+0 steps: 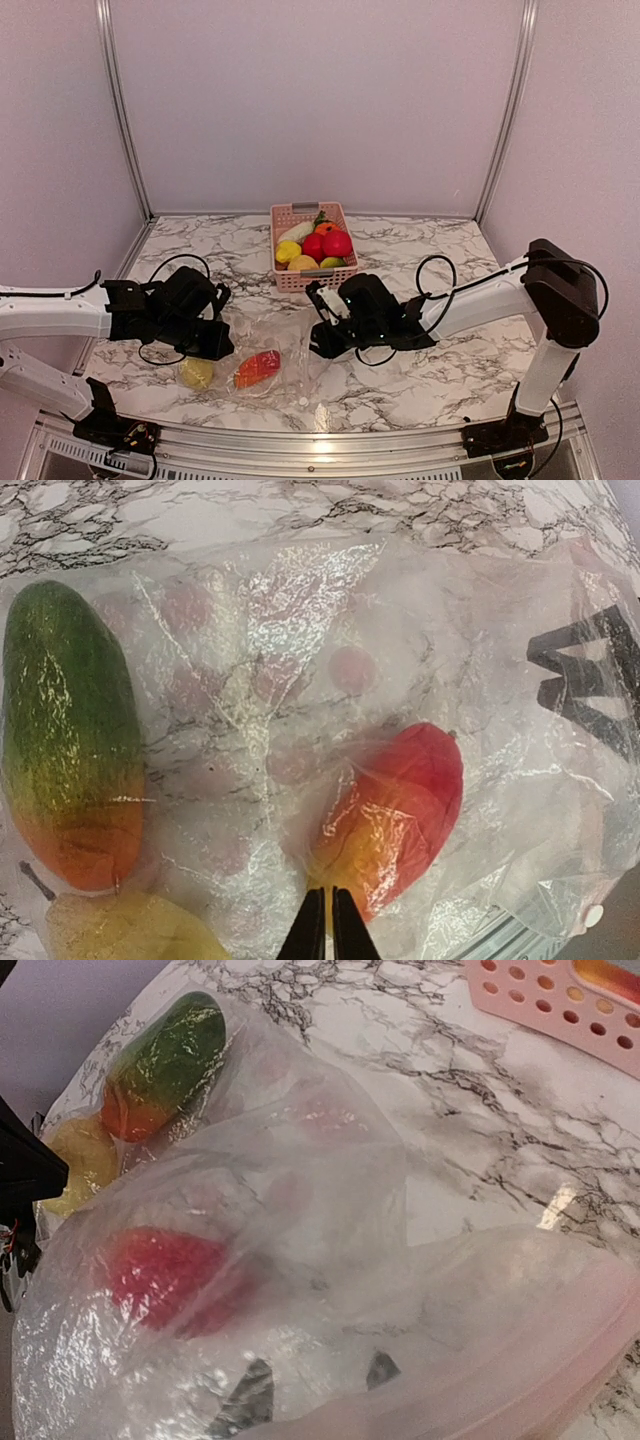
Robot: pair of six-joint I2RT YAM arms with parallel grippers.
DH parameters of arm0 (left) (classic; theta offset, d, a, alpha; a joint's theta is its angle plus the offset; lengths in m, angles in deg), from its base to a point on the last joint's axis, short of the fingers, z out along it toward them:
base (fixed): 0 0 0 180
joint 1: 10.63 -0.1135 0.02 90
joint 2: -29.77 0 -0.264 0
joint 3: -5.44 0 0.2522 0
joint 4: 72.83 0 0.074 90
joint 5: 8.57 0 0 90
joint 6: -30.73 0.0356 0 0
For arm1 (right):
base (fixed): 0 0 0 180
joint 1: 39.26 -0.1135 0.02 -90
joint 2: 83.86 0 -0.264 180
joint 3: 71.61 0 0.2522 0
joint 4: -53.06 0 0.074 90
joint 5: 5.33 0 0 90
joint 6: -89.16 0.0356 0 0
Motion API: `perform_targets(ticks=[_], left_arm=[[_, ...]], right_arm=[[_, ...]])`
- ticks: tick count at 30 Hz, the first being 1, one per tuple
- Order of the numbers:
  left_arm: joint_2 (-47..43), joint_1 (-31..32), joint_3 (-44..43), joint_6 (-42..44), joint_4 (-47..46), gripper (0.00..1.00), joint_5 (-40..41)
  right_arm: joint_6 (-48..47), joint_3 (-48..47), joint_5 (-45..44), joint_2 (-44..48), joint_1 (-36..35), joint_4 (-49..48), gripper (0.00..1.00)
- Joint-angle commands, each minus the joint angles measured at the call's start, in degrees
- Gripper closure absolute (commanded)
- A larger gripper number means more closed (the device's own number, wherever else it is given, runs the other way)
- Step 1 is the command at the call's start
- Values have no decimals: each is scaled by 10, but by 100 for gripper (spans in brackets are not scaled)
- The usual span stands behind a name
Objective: Open the zip-top bag and remove the fake food
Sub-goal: Adjust the fake fruit in the zipper food storage bag.
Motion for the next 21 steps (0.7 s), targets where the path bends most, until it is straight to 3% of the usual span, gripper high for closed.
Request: perform_targets(ticks=[1, 21], left_arm=[[-34, 12, 6, -15, 26, 95, 2], [16, 30, 74, -44, -71, 95, -7]], right_arm=[[7, -24, -10, 12, -3, 11, 69], [-16, -44, 34, -14, -17, 22, 67]])
